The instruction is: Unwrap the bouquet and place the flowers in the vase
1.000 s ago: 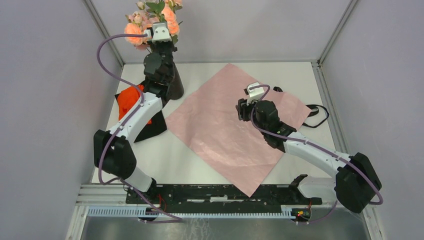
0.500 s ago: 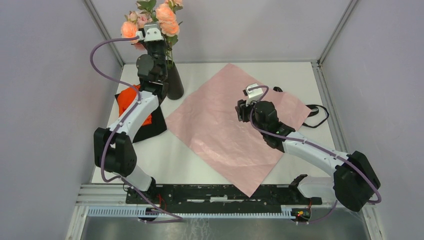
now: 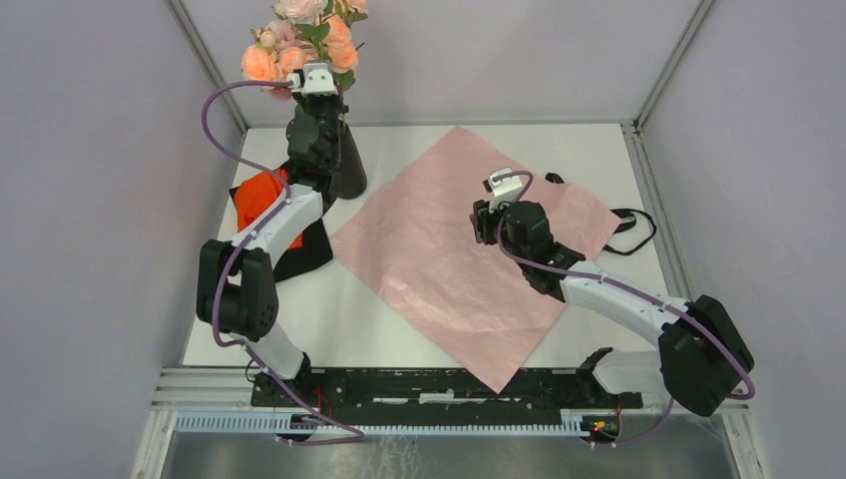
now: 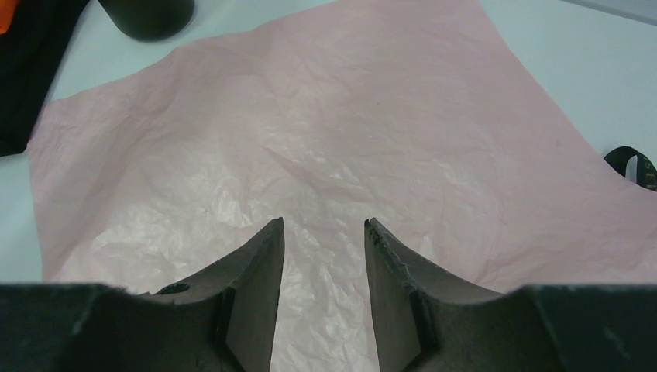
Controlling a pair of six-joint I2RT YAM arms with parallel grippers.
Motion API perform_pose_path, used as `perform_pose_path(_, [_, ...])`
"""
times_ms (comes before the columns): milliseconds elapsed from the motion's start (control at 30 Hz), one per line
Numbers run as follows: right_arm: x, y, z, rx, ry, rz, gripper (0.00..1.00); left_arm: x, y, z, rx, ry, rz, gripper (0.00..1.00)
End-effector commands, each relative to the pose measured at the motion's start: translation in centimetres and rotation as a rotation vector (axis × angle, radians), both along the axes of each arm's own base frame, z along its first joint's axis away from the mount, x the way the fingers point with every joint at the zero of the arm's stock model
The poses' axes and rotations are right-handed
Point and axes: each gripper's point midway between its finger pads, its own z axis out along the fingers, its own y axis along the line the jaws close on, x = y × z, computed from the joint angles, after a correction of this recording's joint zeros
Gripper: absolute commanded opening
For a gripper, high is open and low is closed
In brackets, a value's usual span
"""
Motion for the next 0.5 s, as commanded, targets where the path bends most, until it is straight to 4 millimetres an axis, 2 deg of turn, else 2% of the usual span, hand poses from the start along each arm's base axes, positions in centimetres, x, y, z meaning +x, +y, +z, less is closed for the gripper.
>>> perform_pose_path(0, [0.5, 0.4, 0.6, 0.025, -0.023, 0.009, 0.48, -0.7, 0.1, 0.3, -0.062, -0.044, -0.022, 0.02])
perform_pose_path(467, [0.4, 0.4, 0.2, 0.021, -0.013, 0.010, 0.48, 0.4, 0.2, -6.4, -0.074, 0.095, -0.007, 0.02])
